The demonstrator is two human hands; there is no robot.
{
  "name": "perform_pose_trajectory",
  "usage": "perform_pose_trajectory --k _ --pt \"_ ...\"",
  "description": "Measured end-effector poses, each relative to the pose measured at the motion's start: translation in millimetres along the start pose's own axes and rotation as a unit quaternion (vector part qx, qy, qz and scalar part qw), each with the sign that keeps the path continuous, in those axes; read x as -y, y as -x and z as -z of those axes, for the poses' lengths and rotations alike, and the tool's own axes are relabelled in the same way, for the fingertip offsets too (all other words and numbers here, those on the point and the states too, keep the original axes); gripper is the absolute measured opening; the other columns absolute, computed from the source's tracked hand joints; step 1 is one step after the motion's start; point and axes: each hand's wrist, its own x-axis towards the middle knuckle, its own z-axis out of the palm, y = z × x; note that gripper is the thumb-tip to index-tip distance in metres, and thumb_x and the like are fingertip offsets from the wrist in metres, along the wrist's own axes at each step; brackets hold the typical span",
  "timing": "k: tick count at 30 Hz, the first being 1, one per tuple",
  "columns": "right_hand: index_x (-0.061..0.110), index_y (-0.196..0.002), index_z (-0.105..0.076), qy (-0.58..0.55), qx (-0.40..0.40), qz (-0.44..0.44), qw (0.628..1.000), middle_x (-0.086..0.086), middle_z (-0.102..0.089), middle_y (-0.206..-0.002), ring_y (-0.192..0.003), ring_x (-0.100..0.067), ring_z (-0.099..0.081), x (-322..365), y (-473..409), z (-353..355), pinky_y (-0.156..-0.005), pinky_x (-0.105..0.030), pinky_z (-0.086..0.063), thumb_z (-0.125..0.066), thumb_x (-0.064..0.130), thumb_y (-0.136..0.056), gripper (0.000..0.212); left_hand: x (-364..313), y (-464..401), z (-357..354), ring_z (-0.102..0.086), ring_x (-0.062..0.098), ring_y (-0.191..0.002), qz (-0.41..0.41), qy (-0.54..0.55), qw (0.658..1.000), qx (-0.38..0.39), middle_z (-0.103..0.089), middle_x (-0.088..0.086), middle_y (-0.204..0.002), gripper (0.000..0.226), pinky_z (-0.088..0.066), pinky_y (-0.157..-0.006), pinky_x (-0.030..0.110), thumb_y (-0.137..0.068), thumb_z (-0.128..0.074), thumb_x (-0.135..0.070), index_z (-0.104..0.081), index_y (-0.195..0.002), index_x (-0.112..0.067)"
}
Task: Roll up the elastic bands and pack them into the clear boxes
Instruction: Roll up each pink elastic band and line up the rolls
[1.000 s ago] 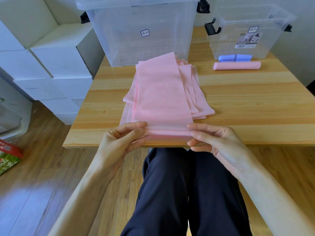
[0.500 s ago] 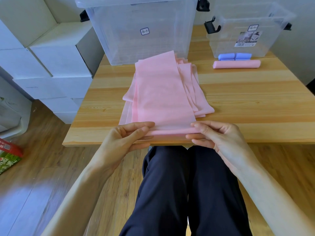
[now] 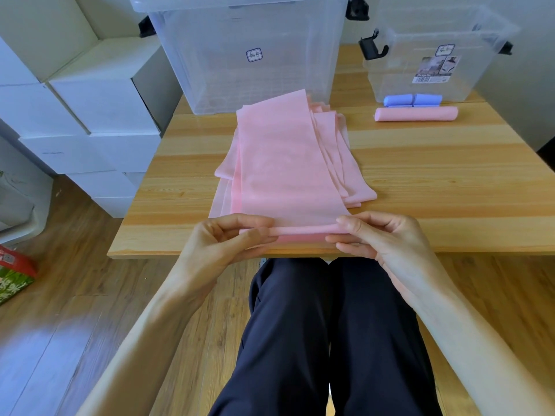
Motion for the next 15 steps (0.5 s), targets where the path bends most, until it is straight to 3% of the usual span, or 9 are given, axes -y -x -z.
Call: perform_pose_trajectory --k 7,11,15 --pt "0.000 -0.096 -0.074 -0.025 0.030 -0.010 0.999 -0.017 -0.075 -0.094 -0.089 -0.030 -0.075 0.1 -1.0 0.8 -0.076 -0.027 -0.061 -0.076 0.016 -0.072 0.029 0.2 1.2 -1.6 -0.076 0.016 -0.086 0.002 -0.004 1.000 -0.031 -0.077 0.005 -0.101 0.024 -0.057 -0.068 0.016 -0.073 -0.069 -0.021 -0.075 -0.092 -0.007" --pt "0.002 -0.092 -0.075 -0.017 0.018 -0.005 1.000 -0.016 -0.076 -0.087 -0.084 -0.029 -0.075 -0.8 -0.2 -1.2 -0.069 -0.024 -0.061 -0.075 0.016 -0.071 0.026 0.3 2.7 -1.2 -0.075 0.017 -0.093 0.006 -0.002 1.000 -0.017 -0.077 0.011 -0.099 0.029 -0.058 -0.074 0.019 -0.075 -0.070 -0.023 -0.075 -0.099 -0.009" --pt "0.003 -0.094 -0.075 0.001 0.020 -0.005 1.000 -0.016 -0.076 -0.087 -0.080 -0.028 -0.076 1.5 0.8 -2.5 -0.066 -0.023 -0.060 -0.074 0.024 -0.071 0.030 0.9 1.7 -2.3 -0.075 0.019 -0.094 -0.007 0.008 1.000 -0.025 -0.077 0.011 -0.097 0.019 -0.059 -0.077 0.019 -0.071 -0.073 -0.018 -0.077 -0.087 -0.010"
